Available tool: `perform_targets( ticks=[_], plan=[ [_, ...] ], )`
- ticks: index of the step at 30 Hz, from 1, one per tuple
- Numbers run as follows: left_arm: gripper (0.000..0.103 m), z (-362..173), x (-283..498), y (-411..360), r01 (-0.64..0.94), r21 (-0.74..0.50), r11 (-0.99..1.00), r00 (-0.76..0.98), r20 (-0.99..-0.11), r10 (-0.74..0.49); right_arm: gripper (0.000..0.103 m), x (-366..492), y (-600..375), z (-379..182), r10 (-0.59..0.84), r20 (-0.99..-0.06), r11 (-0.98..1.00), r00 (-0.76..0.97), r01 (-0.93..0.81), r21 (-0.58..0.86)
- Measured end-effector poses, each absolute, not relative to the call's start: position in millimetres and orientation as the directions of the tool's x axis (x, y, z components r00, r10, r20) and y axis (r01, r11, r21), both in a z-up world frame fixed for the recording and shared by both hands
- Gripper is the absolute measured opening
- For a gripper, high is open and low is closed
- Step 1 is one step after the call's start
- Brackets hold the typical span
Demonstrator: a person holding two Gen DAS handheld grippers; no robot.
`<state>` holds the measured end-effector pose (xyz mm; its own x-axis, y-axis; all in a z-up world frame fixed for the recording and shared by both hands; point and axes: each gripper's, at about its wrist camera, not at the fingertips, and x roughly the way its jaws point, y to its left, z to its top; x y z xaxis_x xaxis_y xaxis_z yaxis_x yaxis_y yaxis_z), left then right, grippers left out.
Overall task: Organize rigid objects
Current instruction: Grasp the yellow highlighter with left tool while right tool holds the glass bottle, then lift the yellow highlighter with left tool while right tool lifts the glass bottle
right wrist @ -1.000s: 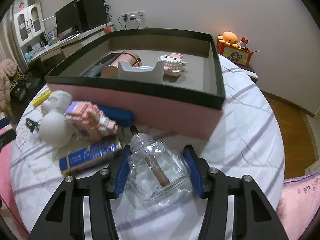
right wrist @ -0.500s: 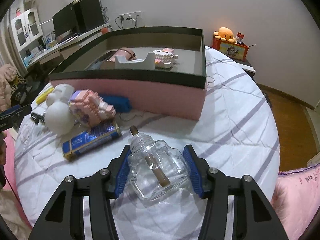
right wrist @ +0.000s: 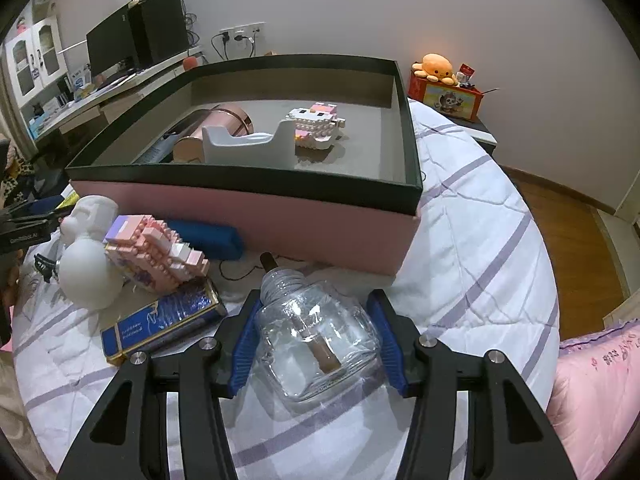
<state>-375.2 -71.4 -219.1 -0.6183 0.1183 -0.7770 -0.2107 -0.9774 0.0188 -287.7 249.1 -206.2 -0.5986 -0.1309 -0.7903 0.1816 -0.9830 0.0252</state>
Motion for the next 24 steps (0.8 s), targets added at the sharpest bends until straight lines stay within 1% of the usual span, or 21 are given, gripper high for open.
perform_targets(
  ticks=[1,2,3,5,7,8,12,15,17,20,21,22,23,24],
  plan=[
    [0.049,-218.4,-374.7,-70.9,-0.215,0.018,-0.976,-0.620,-0.775,0.122,0.054,-288.6,248.7,-206.4,-0.128,-0.790,-0.984,-0.600,0.179,0.024],
    [0.045,-218.1,-374.2,-70.1,-0.223,0.019,-0.975,-0.619,-0.775,0.127,0.054,-289.0,248.4,-206.5,-0.127,-0.789,-0.984,-0.601,0.178,0.023],
    [0.040,-218.0,-371.8,-69.0,-0.236,0.017,-0.972,-0.619,-0.774,0.136,0.054,-288.5,248.8,-206.7,-0.127,-0.788,-0.984,-0.602,0.177,0.023],
    [0.034,-217.6,-367.2,-66.2,-0.243,0.027,-0.970,-0.620,-0.774,0.134,0.054,-288.2,250.0,-207.3,-0.131,-0.785,-0.984,-0.605,0.176,0.029],
    [0.026,-216.0,-360.0,-64.2,-0.249,0.027,-0.968,-0.617,-0.775,0.138,0.054,-288.2,251.1,-206.9,-0.134,-0.784,-0.984,-0.606,0.177,0.032],
    [0.025,-215.4,-355.8,-63.1,-0.251,0.028,-0.968,-0.615,-0.777,0.136,0.054,-287.3,251.6,-207.1,-0.137,-0.783,-0.983,-0.606,0.178,0.034],
    [0.025,-214.0,-336.2,-55.7,-0.266,0.044,-0.963,-0.610,-0.781,0.133,0.054,-283.4,253.1,-205.9,-0.147,-0.786,-0.981,-0.601,0.188,0.040],
    [0.025,-212.3,-316.3,-47.2,-0.272,0.087,-0.959,-0.605,-0.790,0.100,0.054,-276.8,251.8,-204.1,-0.157,-0.790,-0.978,-0.593,0.207,0.039],
    [0.025,-212.3,-303.8,-42.6,-0.283,0.088,-0.955,-0.602,-0.792,0.106,0.054,-272.9,251.3,-203.5,-0.165,-0.790,-0.975,-0.590,0.218,0.040],
    [0.027,-213.6,-302.8,-42.8,-0.260,0.085,-0.962,-0.607,-0.789,0.094,0.054,-272.7,254.5,-204.0,-0.178,-0.784,-0.973,-0.595,0.223,0.051],
    [0.029,-213.2,-305.2,-43.6,-0.252,0.074,-0.965,-0.605,-0.790,0.098,0.054,-274.3,255.3,-204.2,-0.182,-0.782,-0.972,-0.596,0.227,0.054],
    [0.034,-213.1,-309.1,-44.4,-0.244,0.062,-0.968,-0.605,-0.790,0.102,0.054,-276.9,255.6,-204.4,-0.184,-0.780,-0.972,-0.599,0.230,0.053],
    [0.037,-213.7,-311.9,-44.2,-0.239,0.058,-0.969,-0.605,-0.789,0.102,0.054,-279.1,255.5,-204.5,-0.183,-0.779,-0.972,-0.600,0.230,0.052],
    [0.042,-214.7,-315.2,-43.6,-0.233,0.060,-0.971,-0.608,-0.788,0.097,0.054,-281.6,254.3,-204.4,-0.182,-0.780,-0.972,-0.598,0.231,0.049]
  ],
)
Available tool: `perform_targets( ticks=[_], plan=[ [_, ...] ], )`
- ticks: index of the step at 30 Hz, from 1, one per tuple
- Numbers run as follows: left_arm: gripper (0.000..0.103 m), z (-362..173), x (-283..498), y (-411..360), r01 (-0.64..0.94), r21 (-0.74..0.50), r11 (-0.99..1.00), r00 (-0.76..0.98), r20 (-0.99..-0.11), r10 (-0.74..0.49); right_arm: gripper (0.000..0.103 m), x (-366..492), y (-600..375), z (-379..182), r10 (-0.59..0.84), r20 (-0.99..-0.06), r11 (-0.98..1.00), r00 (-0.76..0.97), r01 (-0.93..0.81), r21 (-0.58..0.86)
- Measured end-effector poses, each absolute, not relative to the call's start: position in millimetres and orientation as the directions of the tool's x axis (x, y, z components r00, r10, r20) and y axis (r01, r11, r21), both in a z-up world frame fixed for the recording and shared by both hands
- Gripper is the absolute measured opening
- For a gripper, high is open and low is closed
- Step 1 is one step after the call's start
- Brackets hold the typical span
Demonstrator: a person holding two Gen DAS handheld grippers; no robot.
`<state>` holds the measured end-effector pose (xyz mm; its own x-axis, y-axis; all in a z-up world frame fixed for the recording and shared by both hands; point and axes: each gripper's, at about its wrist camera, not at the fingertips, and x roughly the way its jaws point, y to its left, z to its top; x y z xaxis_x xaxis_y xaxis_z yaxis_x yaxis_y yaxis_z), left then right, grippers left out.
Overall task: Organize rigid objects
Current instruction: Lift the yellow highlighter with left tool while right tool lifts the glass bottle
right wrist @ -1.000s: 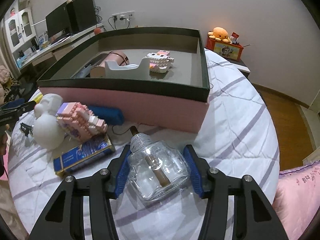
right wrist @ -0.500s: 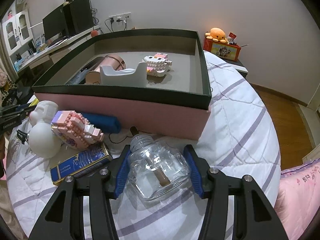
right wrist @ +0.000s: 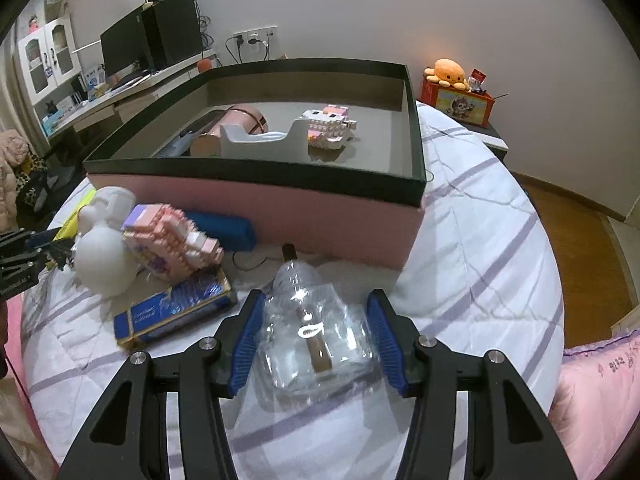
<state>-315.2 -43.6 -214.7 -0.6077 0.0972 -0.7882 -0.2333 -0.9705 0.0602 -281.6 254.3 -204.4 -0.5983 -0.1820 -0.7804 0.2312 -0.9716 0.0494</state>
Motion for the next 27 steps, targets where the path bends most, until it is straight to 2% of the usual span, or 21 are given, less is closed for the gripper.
perform_targets(
  ticks=[6,8,10,18,27],
  plan=[
    [0.043,-218.5,-318.7,-40.7,-0.218,0.061,-0.974,-0.640,-0.762,0.095,0.056,-283.8,249.7,-206.4,-0.182,-0.778,-0.966,-0.602,0.257,0.028],
    [0.037,-217.6,-315.7,-37.9,-0.213,0.076,-0.974,-0.643,-0.761,0.082,0.052,-280.8,252.8,-205.9,-0.191,-0.773,-0.967,-0.605,0.252,0.041],
    [0.026,-215.9,-312.4,-34.8,-0.213,0.080,-0.974,-0.641,-0.764,0.077,0.052,-277.2,256.0,-205.7,-0.204,-0.766,-0.966,-0.609,0.251,0.058],
    [0.026,-205.1,-289.5,-26.1,-0.224,0.099,-0.970,-0.638,-0.767,0.069,0.052,-260.7,265.0,-198.5,-0.282,-0.739,-0.953,-0.612,0.265,0.144],
    [0.026,-184.9,-268.0,-26.0,-0.208,0.046,-0.977,-0.661,-0.743,0.105,0.052,-245.4,268.2,-186.6,-0.397,-0.679,-0.917,-0.617,0.305,0.258]
  ],
)
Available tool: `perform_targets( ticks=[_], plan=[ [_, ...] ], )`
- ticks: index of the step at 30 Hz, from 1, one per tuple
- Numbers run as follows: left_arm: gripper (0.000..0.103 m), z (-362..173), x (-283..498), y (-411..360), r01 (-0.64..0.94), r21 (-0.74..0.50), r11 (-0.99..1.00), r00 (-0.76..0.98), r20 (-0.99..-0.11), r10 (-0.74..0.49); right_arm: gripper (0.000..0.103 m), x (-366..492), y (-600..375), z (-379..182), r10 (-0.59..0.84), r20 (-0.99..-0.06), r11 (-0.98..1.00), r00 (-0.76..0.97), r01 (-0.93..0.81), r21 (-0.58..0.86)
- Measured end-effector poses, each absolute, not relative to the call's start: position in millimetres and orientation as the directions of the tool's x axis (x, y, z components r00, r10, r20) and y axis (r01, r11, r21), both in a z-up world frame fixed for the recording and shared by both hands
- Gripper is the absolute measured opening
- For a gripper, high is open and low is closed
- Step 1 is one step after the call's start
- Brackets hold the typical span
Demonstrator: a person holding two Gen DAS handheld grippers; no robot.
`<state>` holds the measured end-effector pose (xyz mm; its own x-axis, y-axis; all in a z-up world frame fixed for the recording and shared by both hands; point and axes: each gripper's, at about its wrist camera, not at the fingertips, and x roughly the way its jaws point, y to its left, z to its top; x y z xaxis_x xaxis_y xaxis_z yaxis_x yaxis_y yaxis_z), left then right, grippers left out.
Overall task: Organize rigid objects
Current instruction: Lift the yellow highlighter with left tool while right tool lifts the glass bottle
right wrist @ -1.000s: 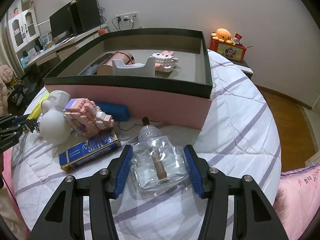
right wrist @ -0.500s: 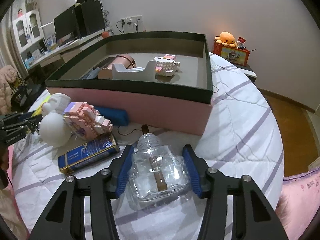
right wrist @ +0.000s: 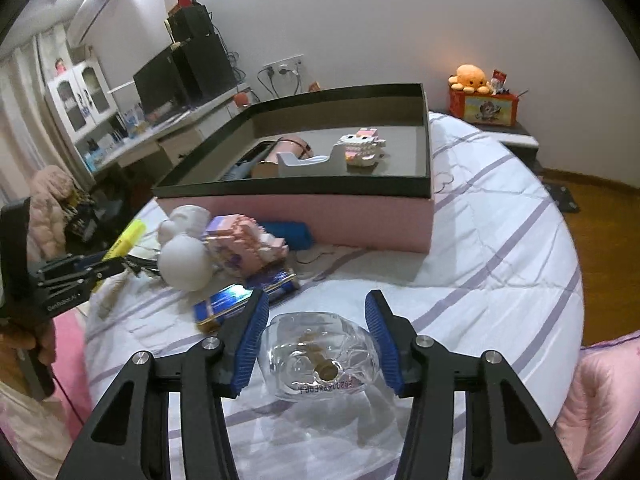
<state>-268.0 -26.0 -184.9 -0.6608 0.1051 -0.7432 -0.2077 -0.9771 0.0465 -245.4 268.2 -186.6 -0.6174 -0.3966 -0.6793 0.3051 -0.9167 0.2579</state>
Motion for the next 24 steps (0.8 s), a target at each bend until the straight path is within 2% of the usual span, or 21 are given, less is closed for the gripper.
perform_targets(
  ticks=[9,15,24],
  plan=[
    [0.027,-167.3,-250.1,-13.2,-0.250,0.013,-0.968,-0.674,-0.720,0.164,0.052,-239.7,269.2,-187.3,-0.446,-0.658,-0.895,-0.607,0.320,0.311],
    [0.027,-178.4,-242.0,-5.3,-0.260,0.013,-0.966,-0.654,-0.738,0.166,0.052,-233.4,268.0,-201.4,-0.431,-0.678,-0.902,-0.596,0.309,0.302],
    [0.027,-205.2,-240.7,-3.0,-0.259,-0.016,-0.966,-0.612,-0.770,0.177,0.052,-215.1,260.1,-206.0,-0.370,-0.690,-0.924,-0.622,0.322,0.206]
  ],
)
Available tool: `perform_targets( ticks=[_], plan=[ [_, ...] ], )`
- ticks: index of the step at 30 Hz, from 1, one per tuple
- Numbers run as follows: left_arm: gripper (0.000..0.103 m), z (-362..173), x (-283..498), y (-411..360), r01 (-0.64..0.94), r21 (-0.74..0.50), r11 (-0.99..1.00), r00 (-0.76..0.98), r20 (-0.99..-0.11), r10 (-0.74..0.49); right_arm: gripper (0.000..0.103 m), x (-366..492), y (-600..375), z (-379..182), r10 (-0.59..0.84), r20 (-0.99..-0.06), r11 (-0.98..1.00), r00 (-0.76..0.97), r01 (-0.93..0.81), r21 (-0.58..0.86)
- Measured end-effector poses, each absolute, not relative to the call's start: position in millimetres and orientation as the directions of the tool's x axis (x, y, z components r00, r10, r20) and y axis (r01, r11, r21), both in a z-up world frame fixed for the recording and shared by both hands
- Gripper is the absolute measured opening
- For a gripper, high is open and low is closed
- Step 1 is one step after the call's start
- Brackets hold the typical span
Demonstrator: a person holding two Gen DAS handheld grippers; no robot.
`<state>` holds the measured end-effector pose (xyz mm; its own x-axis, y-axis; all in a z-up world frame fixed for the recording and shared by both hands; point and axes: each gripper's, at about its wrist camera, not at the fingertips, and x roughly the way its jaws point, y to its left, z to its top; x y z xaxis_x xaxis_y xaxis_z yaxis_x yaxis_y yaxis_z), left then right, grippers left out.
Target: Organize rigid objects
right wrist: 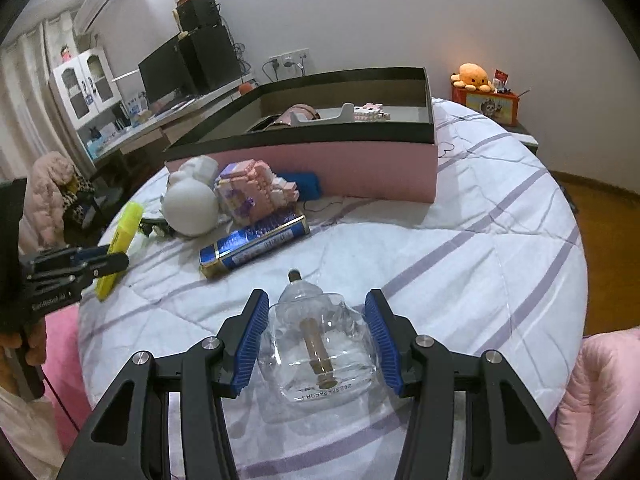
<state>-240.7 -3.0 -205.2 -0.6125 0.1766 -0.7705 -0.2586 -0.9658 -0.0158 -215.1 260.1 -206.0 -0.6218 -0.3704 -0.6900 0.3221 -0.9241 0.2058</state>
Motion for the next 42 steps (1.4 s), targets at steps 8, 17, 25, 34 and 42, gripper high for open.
perform_targets(
  ticks=[8,17,25,34,42],
  plan=[
    [0.028,-214.8,-244.9,-5.5,-0.258,-0.041,-0.965,-0.605,-0.772,0.195,0.053,-203.0,258.4,-207.5,-0.338,-0.689,-0.931,-0.641,0.333,0.146],
    [0.026,-202.4,-240.7,0.2,-0.282,-0.029,-0.959,-0.618,-0.759,0.205,0.052,-202.4,258.7,-201.7,-0.312,-0.684,-0.936,-0.660,0.337,0.101],
    [0.026,-173.4,-234.0,12.8,-0.339,-0.027,-0.940,-0.651,-0.714,0.256,0.052,-203.9,260.7,-175.4,-0.367,-0.633,-0.922,-0.682,0.357,0.149],
    [0.025,-150.8,-234.3,23.0,-0.379,-0.026,-0.925,-0.674,-0.677,0.296,0.052,-212.9,254.1,-159.1,-0.390,-0.612,-0.912,-0.688,0.381,0.154],
    [0.025,-177.5,-246.4,26.9,-0.372,-0.030,-0.928,-0.625,-0.731,0.274,0.052,-221.7,251.4,-164.8,-0.404,-0.629,-0.906,-0.664,0.386,0.174]
  ],
)
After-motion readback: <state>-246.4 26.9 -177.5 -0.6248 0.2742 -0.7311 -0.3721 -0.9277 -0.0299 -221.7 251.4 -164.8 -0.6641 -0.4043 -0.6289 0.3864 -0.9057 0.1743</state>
